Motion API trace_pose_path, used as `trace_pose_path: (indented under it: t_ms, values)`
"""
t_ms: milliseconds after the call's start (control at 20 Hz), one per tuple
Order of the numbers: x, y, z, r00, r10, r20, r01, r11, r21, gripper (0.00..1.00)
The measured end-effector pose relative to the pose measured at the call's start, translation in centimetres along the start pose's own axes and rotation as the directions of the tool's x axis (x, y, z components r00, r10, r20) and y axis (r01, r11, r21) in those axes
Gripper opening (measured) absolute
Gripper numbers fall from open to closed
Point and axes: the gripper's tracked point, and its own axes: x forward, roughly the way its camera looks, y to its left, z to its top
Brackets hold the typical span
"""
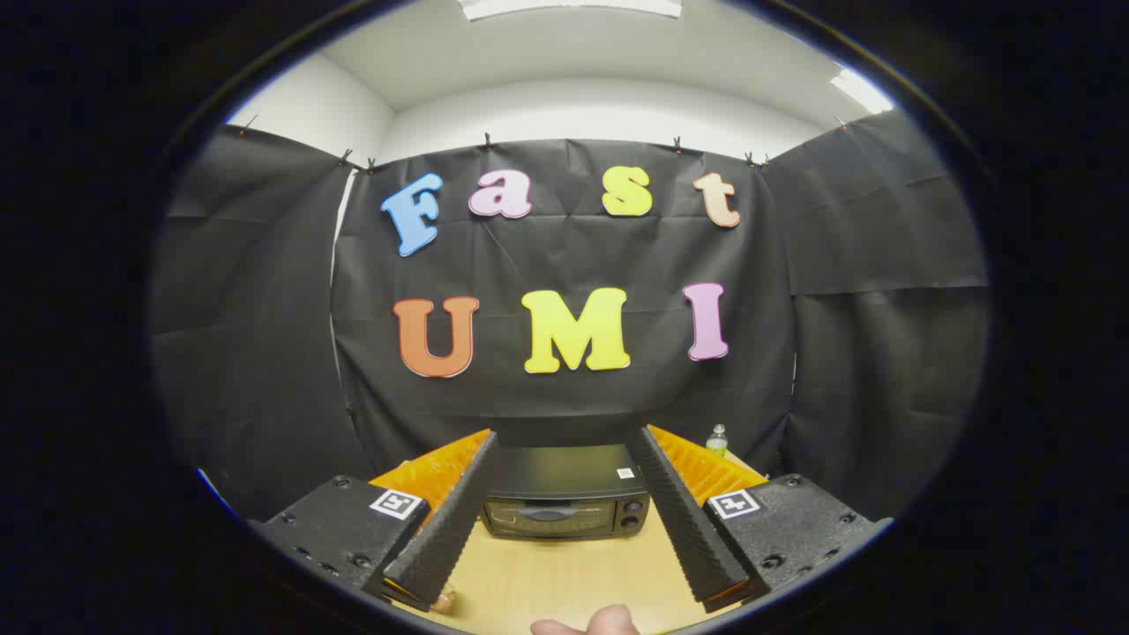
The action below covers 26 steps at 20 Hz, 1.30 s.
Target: Open the toaster oven, put the food inside, and close the toaster oven door.
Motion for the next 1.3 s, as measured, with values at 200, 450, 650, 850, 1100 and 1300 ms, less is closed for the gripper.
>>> trace_pose_path:
  t_ms: [200, 450, 650, 850, 1100, 1300]
  values:
    - [0.0, -0.5, 0.1, 1.0, -0.009, 0.001, 0.009, 1.0, 0.009, 1.0]
    - [0.3, -0.7, -0.4, 1.0, -0.01, -0.015, 0.01, 1.0, 0.016, 1.0]
    - [0.5, -0.6, -0.7, 1.0, -0.005, -0.024, 0.005, 1.0, 0.016, 1.0]
    - [0.8, -0.8, -0.9, 1.0, -0.001, -0.032, 0.002, 1.0, 0.018, 1.0]
    - [1.6, -0.9, -1.5, 0.999, 0.003, -0.054, -0.001, 1.0, 0.024, 1.0]
    - [3.3, -0.9, -2.4, 0.997, 0.012, -0.074, -0.01, 1.0, 0.019, 1.0]
